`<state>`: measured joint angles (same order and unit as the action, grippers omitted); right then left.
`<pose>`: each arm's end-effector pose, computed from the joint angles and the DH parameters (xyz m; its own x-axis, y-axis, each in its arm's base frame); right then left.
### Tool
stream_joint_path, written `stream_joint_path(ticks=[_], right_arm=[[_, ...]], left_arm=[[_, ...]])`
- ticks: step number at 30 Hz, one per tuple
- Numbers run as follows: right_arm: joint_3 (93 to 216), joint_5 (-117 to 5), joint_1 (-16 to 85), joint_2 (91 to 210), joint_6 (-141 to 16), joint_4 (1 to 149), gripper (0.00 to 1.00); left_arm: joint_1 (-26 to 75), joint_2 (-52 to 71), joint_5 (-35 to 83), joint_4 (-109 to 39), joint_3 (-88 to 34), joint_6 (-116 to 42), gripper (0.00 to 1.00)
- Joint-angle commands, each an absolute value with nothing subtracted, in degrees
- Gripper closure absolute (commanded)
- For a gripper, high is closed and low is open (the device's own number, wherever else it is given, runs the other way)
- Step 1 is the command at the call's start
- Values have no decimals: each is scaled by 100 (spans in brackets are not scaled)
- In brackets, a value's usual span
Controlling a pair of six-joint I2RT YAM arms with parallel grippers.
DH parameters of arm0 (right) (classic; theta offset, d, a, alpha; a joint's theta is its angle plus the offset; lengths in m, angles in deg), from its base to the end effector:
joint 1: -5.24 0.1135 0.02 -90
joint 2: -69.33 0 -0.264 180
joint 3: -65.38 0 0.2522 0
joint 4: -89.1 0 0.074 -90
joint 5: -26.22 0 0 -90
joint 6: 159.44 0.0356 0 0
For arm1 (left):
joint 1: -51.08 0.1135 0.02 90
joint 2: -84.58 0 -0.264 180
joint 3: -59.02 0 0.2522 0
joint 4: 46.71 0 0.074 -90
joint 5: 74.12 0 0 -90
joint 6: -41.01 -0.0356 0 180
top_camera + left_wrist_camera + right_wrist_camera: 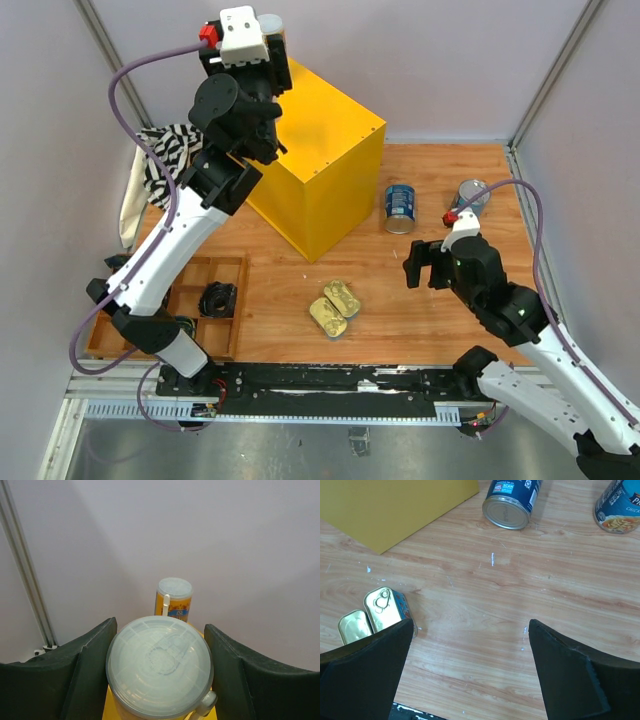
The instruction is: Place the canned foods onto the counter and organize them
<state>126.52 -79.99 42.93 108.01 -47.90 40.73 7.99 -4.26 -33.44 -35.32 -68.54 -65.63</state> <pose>0.1203 0.0804 0.3276 -0.4642 0.0869 -0.8814 -0.2343 0.9477 0.2168 0.2359 -0.1837 0.5798 0.3079 -0.0324 -0.9509 -0.1408 0.9869 -0.0792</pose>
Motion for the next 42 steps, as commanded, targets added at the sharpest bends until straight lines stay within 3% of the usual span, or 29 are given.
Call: stream_joint_path(ticks=[1, 23, 42], right_arm=[[12702, -7965, 4224, 10634, -4594, 4107, 1], [12259, -8422, 4223, 9884, -4272, 4030, 1], [12285, -8442, 4222, 9524, -4255, 3533, 1]], left_arm=[[1116, -625, -3176, -3858, -7663, -6184, 100], [2339, -1841, -2615, -2327, -9040, -4433, 100], [2392, -2402, -2739, -2039, -9361, -4803, 100]])
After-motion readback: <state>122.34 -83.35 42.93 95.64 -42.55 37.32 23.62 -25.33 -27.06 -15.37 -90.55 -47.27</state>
